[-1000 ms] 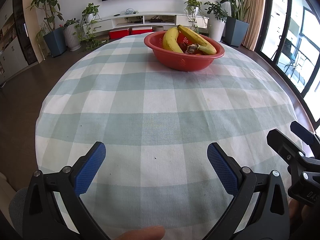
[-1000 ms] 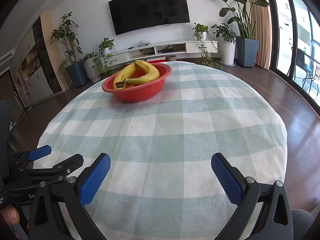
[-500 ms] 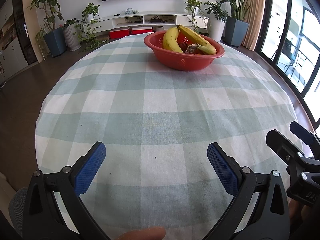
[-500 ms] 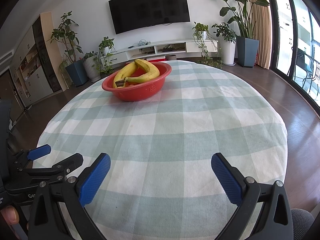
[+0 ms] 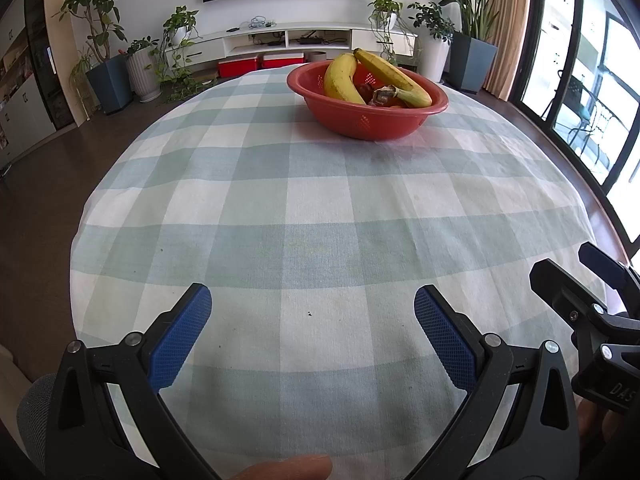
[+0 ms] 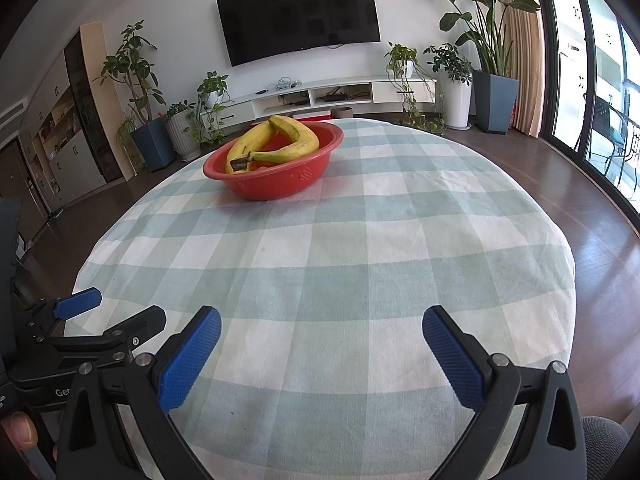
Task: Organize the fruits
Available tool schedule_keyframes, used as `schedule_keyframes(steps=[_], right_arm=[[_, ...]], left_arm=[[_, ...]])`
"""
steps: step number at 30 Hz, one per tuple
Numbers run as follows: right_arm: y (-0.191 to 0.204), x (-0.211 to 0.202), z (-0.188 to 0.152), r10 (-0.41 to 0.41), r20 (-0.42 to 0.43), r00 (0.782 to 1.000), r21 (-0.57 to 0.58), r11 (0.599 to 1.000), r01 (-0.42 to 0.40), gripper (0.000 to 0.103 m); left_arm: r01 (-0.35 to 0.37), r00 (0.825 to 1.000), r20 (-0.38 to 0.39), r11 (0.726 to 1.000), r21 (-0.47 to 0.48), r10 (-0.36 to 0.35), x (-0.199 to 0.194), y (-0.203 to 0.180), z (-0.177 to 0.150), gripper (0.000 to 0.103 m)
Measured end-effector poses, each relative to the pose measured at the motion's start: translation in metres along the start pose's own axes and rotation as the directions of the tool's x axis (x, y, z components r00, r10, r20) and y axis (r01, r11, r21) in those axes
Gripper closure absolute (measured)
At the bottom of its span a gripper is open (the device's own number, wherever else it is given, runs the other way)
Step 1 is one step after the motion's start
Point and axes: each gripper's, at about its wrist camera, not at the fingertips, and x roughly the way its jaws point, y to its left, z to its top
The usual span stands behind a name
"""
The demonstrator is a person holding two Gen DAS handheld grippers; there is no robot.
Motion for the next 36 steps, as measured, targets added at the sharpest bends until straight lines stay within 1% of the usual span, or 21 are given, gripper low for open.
schedule_keyframes(steps=[36], right_arm=[[0.0019,-0.0026,0.0035,-0.002,-0.005,1.0,-0.002,1.0,0.002,0.0]], left_arm=[[-0.002,1.0,-0.001,1.0,0.0,0.002,0.0,-0.0007,-0.0005,0.0]])
